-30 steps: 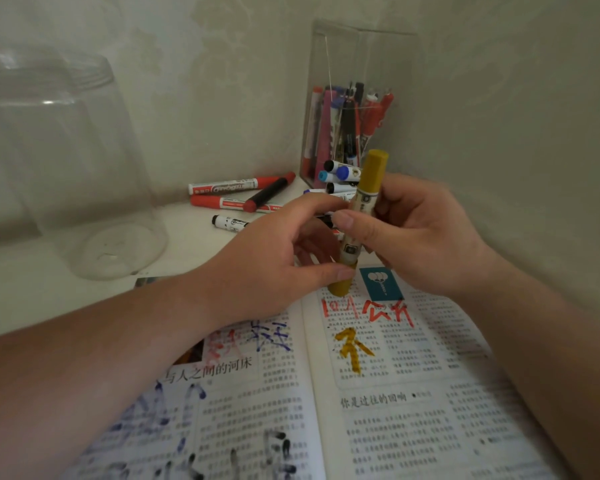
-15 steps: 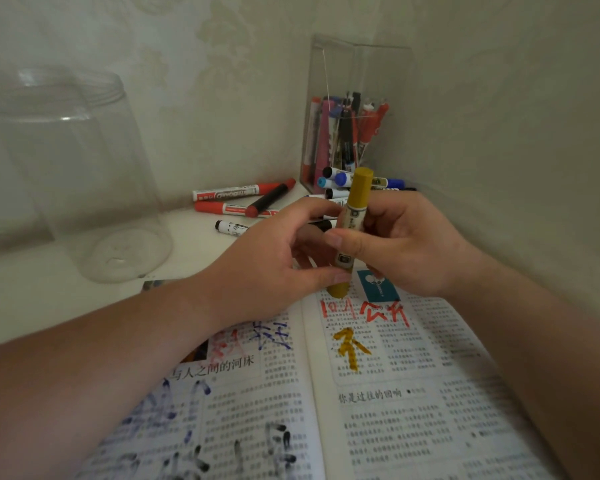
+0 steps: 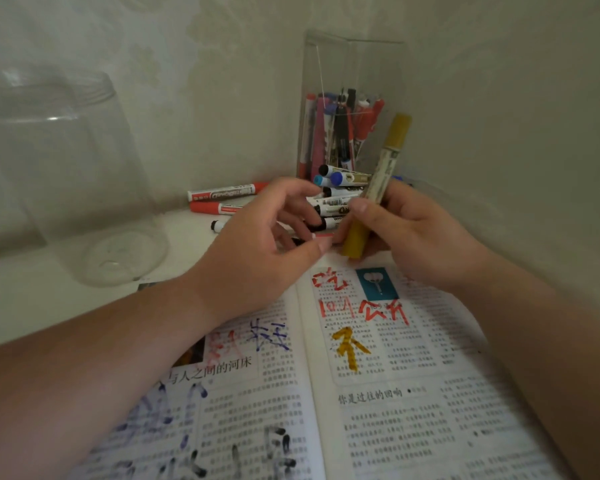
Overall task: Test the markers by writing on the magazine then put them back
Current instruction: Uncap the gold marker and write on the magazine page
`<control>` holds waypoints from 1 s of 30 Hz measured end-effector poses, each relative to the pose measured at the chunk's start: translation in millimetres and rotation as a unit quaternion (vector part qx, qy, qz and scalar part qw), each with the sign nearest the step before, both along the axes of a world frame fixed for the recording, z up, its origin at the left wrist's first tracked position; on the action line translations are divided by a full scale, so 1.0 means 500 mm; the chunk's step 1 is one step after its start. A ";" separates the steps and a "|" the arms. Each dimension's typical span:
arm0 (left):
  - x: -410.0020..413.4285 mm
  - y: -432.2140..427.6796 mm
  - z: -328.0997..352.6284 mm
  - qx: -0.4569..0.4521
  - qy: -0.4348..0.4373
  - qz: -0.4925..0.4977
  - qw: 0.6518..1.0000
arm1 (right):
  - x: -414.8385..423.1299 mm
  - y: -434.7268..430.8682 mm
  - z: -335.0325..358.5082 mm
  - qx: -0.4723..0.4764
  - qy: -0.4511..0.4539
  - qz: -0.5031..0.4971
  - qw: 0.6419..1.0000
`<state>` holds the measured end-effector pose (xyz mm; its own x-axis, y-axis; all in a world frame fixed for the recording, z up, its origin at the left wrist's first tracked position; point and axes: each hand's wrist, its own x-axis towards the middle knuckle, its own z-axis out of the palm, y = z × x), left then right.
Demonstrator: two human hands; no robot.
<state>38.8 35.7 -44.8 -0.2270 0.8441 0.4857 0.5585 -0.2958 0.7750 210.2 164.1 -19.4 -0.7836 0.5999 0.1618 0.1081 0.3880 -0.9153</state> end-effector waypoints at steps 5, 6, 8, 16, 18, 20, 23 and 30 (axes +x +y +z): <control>-0.003 -0.002 0.013 0.107 0.066 0.107 0.986 | 0.010 -0.011 0.017 0.063 -0.072 0.057 0.994; -0.003 -0.003 0.017 0.117 0.100 0.120 0.981 | 0.011 -0.011 0.017 0.065 -0.092 0.072 0.991; 0.000 -0.005 0.022 0.105 0.178 0.119 0.971 | 0.012 -0.010 0.015 0.049 -0.101 0.097 0.989; 0.012 0.000 0.018 -0.020 0.298 0.067 0.952 | 0.029 0.020 0.016 -0.070 0.086 0.077 0.991; 0.025 -0.003 0.018 -0.060 0.275 0.062 0.958 | 0.021 0.016 0.012 -0.120 0.134 0.062 0.982; 0.036 -0.006 0.013 -0.100 0.250 0.051 0.962 | 0.006 0.005 0.004 -0.154 0.167 0.055 0.972; 0.033 -0.007 0.011 -0.125 0.212 0.040 0.968 | -0.009 -0.008 -0.003 -0.150 0.188 0.051 0.969; 0.020 -0.006 0.011 -0.128 0.169 0.016 0.977 | -0.006 -0.011 0.000 -0.121 0.162 0.034 0.979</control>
<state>48.9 32.8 -39.4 -0.1181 0.9428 0.3118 0.8008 -0.0953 0.5913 207.2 158.5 -19.3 -0.7541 0.5991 0.2690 -0.2224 0.1524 -0.9630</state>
